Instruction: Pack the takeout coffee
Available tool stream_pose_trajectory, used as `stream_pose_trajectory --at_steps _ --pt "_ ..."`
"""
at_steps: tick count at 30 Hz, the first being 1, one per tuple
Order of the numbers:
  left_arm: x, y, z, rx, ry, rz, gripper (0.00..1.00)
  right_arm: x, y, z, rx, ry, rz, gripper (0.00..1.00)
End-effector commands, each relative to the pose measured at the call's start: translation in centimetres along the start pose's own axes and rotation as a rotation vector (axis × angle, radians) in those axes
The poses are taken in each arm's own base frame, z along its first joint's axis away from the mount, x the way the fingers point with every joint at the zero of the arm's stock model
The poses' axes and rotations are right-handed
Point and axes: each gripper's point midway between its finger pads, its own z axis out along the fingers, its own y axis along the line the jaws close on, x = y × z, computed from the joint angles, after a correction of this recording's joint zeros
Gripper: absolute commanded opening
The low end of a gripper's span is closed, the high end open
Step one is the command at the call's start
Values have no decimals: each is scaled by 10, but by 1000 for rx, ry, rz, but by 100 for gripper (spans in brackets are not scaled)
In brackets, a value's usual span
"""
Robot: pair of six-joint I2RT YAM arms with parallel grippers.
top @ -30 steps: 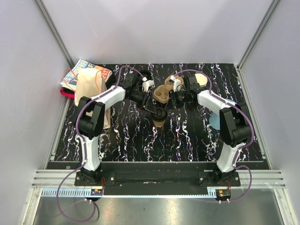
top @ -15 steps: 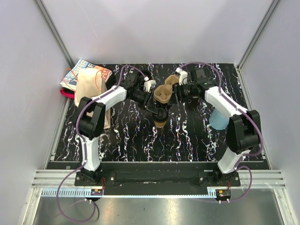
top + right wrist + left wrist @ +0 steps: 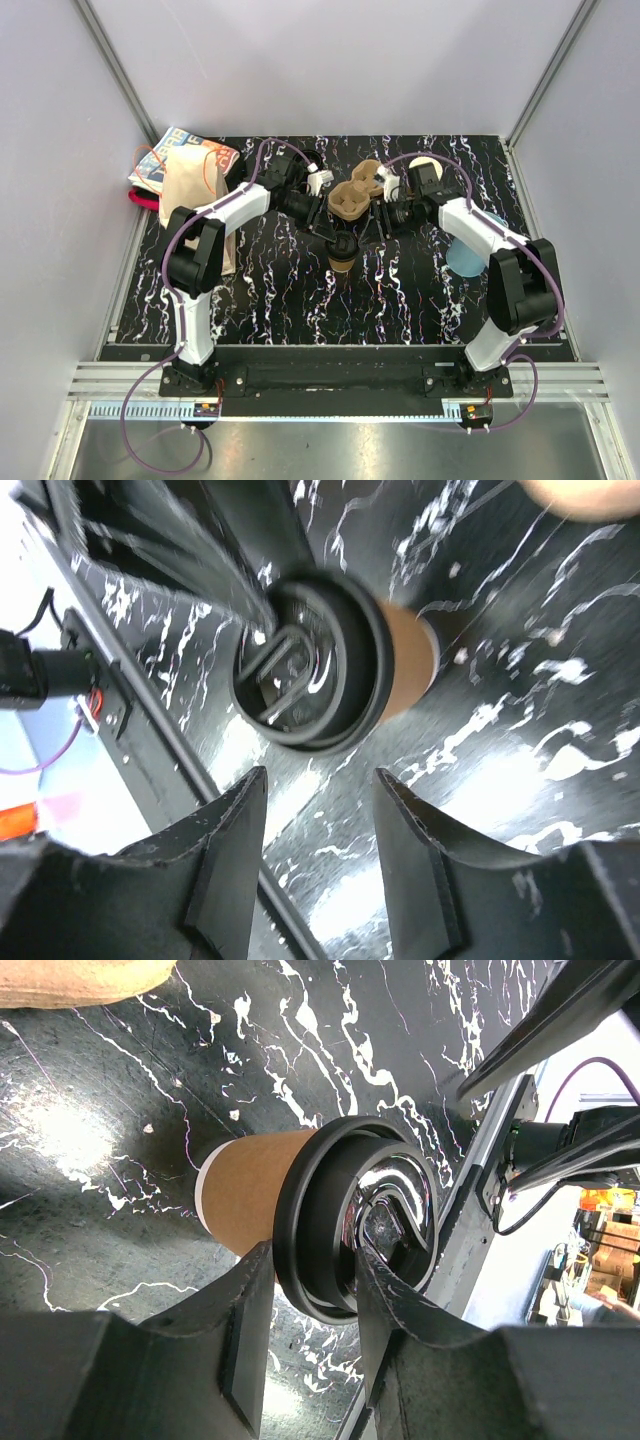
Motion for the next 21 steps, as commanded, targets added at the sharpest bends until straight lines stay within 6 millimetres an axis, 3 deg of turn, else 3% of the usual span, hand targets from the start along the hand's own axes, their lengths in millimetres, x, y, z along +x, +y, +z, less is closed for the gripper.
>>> stream_pose_trajectory --at_steps 1,7,21 --pt "23 48 12 -198 69 13 37 7 17 5 -72 3 -19 52" --pt "22 48 12 -201 69 12 36 18 17 18 -43 30 8 52" --pt "22 47 12 -196 67 9 36 22 -4 39 48 59 32 46"
